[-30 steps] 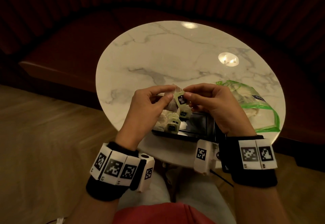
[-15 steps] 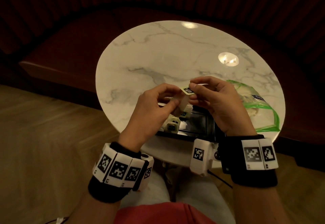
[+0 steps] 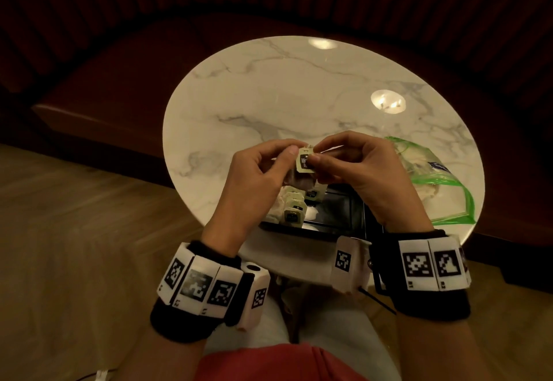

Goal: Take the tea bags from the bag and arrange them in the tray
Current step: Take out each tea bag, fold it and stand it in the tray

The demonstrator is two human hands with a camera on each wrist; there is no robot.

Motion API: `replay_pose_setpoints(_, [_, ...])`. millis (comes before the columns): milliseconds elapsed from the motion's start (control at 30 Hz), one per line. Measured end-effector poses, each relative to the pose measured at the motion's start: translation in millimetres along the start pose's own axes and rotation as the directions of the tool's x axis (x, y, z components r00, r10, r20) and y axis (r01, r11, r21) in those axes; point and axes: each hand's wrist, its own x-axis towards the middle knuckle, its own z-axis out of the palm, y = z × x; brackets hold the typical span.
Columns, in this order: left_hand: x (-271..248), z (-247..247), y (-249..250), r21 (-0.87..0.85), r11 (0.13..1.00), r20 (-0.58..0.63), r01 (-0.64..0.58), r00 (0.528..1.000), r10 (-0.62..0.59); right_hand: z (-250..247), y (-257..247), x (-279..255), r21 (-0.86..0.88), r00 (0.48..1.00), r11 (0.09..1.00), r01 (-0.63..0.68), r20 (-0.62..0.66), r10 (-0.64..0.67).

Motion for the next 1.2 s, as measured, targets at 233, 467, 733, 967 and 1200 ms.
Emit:
replay_pose_setpoints(233, [1.5,-1.4,-1.8,-0.109,0.994,-0.042,0.009,0.999,-0.014,-2.7,2.1,1.9,-0.028,0.995,0.997,0.073,-0.060,-0.075])
replay_pose_setpoints(467, [1.5,0.1,-2.6,-0.041,0.999,-0.062,0.027,0.998,-0.029,0.6,9.1,2.8,0.066,0.999,0.998,-0.019,0.044,0.016])
replay_pose_setpoints(733, [3.7,-1.2,-6.6,-0.047,0.995,-0.123,0.089,0.988,-0.095,1.1,12.0,4.7,0.154,1.000,0.988,-0.032,0.006,0.031])
replay_pose_setpoints(967, [2.2,5.4,-1.0,0.036,0.991,-0.079,0.128,0.989,-0.124,2.0,8.1,2.5,0.076,0.999,0.997,-0.005,0.032,0.003])
replay_pose_setpoints(1200, [1.4,1.0,-4.4,0.009,0.993,-0.074,0.114,0.991,-0.114,0.3,8.4,1.8,0.002,0.999,1.000,0.023,0.034,-0.023])
